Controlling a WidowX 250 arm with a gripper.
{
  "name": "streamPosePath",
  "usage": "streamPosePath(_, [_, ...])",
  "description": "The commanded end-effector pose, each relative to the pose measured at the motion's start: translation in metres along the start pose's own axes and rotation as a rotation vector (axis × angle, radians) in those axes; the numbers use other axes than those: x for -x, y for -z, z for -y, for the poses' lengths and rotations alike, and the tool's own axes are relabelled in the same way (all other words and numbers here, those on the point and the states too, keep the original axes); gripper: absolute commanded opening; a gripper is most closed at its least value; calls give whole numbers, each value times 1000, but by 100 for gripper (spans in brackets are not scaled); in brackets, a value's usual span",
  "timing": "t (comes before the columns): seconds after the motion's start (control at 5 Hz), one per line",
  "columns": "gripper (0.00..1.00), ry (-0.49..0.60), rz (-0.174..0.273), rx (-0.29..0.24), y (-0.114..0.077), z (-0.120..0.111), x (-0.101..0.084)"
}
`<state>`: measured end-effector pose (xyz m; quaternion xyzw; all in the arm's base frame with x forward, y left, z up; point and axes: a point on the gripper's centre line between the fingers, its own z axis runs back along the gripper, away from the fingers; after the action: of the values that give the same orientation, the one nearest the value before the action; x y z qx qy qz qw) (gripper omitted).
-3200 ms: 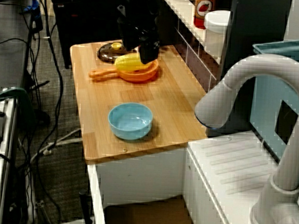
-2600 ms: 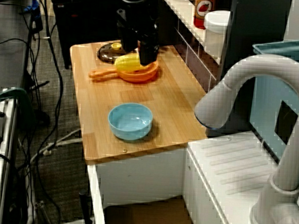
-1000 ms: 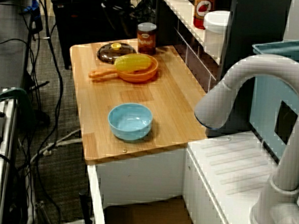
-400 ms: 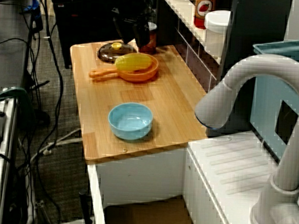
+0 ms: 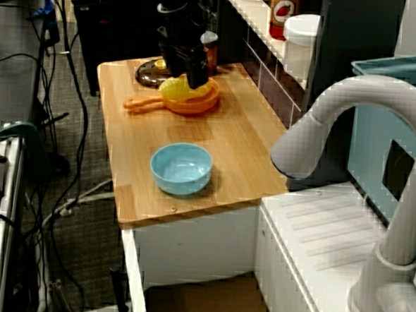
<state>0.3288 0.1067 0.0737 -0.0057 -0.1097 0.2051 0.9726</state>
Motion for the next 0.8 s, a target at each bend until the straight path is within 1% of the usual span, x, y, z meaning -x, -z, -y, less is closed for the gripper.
streamPosePath(0.0, [100,30,25,-49,-13,-1,-6])
streamPosePath(0.2, [100,19,27,-39,-19,-7,-7])
streamPosePath(0.4, [100,13,25,-40,-20,-15,-7])
streamPosePath(0.6, [100,9,28,-63,-8,-23,-6])
